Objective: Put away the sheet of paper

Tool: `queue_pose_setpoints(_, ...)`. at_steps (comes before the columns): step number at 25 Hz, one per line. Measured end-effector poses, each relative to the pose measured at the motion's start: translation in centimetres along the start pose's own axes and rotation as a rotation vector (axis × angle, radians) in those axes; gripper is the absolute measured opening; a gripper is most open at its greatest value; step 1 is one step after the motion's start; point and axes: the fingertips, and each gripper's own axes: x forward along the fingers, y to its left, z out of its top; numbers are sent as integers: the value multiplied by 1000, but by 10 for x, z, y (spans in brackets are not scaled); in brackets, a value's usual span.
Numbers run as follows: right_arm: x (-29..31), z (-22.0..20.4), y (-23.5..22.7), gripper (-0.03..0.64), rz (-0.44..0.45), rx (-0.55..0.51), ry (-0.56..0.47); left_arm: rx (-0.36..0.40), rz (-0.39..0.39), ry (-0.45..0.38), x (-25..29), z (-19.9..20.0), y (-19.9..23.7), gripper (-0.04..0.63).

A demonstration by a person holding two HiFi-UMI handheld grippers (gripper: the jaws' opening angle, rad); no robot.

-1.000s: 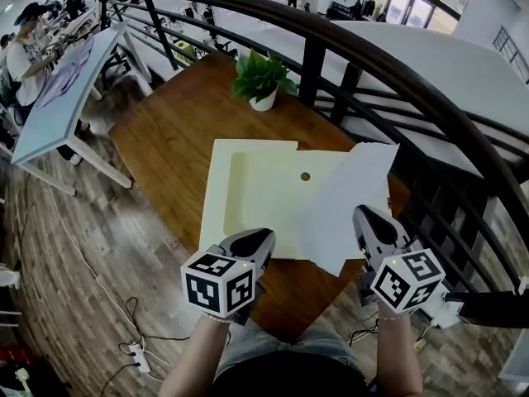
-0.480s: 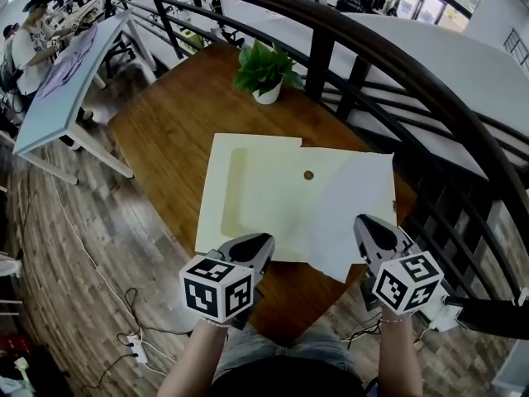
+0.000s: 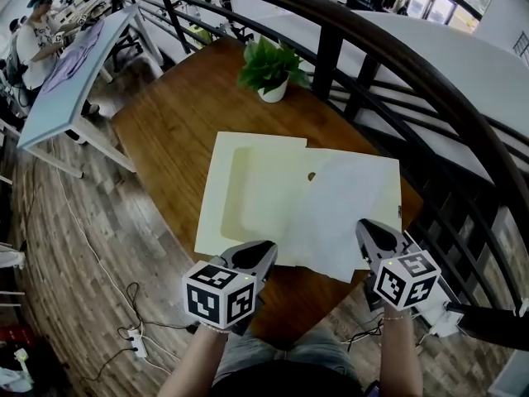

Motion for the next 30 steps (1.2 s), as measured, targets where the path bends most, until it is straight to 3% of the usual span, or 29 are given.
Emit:
queue_pose_setpoints(15, 27, -27, -24, 31, 30, 1, 139, -28, 42, 11, 12, -2, 5, 34)
queue_pose_setpoints(30, 52, -26, -31, 31, -2, 88, 106, -35, 78, -10, 8, 5, 16, 34)
